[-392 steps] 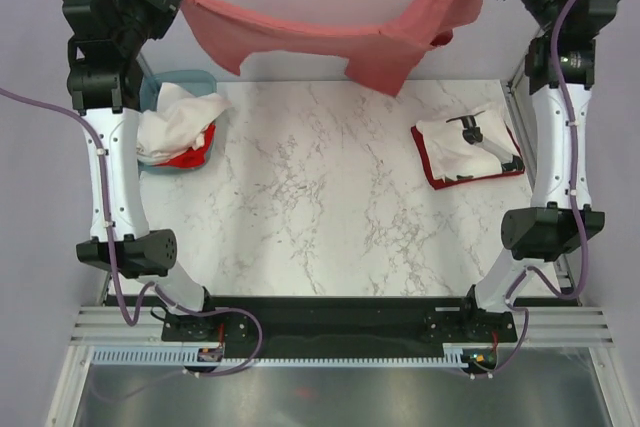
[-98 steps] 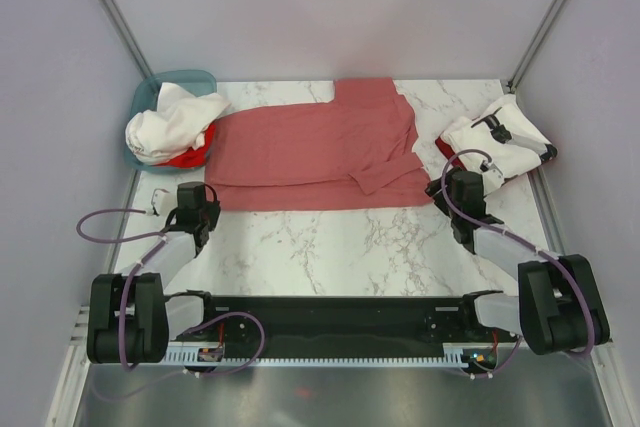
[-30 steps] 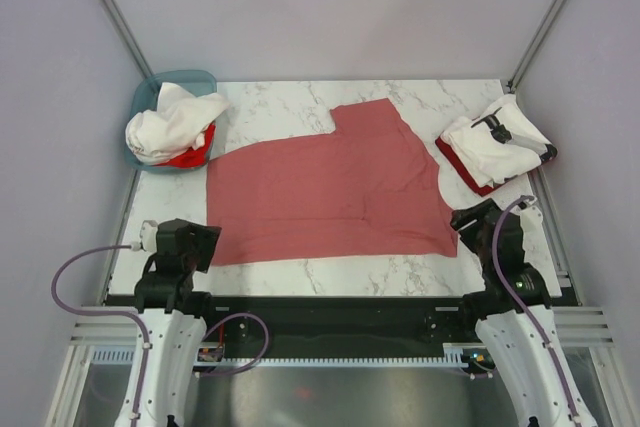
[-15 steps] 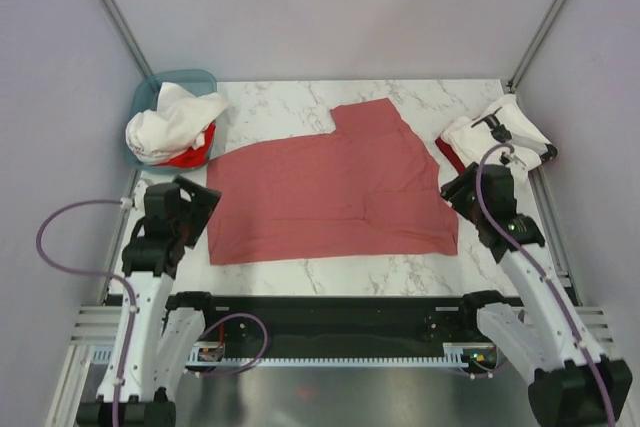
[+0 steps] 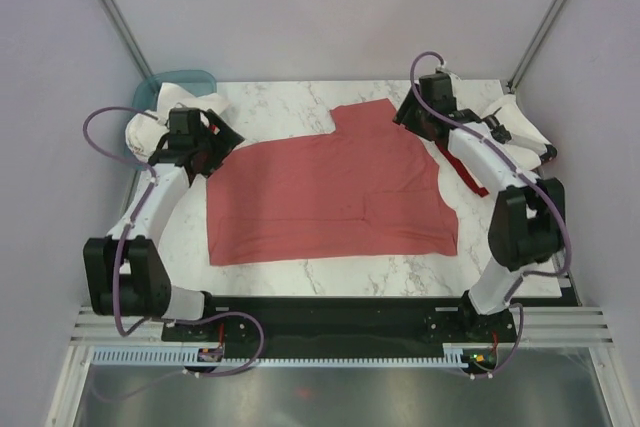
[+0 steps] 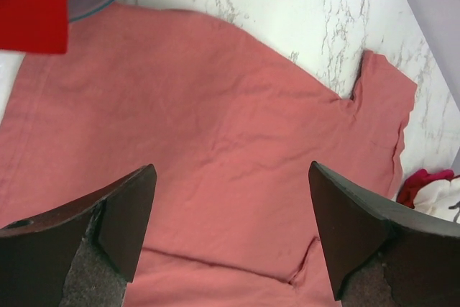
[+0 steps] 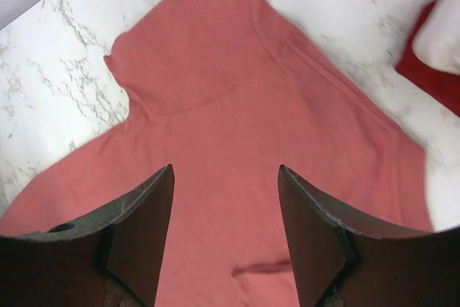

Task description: Fold and stack the t-shirts

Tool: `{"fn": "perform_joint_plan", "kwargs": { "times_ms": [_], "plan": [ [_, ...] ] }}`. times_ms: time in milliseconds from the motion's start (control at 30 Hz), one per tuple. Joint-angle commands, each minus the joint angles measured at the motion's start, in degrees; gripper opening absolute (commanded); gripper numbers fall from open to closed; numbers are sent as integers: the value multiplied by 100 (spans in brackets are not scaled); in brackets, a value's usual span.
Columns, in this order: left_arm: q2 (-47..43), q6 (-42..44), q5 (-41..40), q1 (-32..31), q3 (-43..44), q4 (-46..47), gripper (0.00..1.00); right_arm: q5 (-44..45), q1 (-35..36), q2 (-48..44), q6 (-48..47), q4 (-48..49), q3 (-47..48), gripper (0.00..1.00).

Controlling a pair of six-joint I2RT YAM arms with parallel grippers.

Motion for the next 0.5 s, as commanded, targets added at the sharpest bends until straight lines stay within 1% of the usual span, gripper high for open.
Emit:
{"fn": "perform_joint_plan", "kwargs": {
  "times_ms": [0, 33, 67, 100, 133, 167, 200, 267, 300, 367, 400, 467],
  "plan": [
    [600, 499, -92, -72, 556, 593, 93, 109, 129, 868, -266, 156, 1020, 68],
    [994, 543, -136, -98, 671, 611, 93, 39, 129, 1279, -310, 183, 1198, 67],
    [1172, 595, -136, -124, 942, 620, 92, 30, 146, 1492, -363, 209, 1391, 67],
    [1373, 657, -302, -168, 1066, 620, 91, 30, 146, 1677, -433, 210, 1776, 67],
    [1532, 675, -382, -177, 1172, 620, 91, 82, 146, 2053, -538, 210, 1945, 67],
    [1864, 692, -409, -186, 1382, 646, 91, 204, 164, 2231, -600, 218, 2130, 66],
    [2007, 727, -444, -195, 1480, 655, 90, 258, 181, 2416, -670, 201, 2479, 66],
    [2436, 780, -497, -213, 1786, 672, 90, 451, 181, 2969, -793, 175, 2824, 67],
    [2561, 824, -558, -221, 1893, 672, 90, 513, 173, 3337, -837, 87, 3235, 67],
    [2790, 859, -611, -230, 2157, 672, 90, 670, 182, 3690, -1004, -36, 3641, 67],
    [2999, 912, -672, -256, 2227, 681, 90, 759, 182, 3857, -1039, -106, 4035, 68],
    [3194, 982, -795, -274, 2508, 681, 90, 838, 182, 4314, -1223, -159, 4397, 69]
  ]
}}
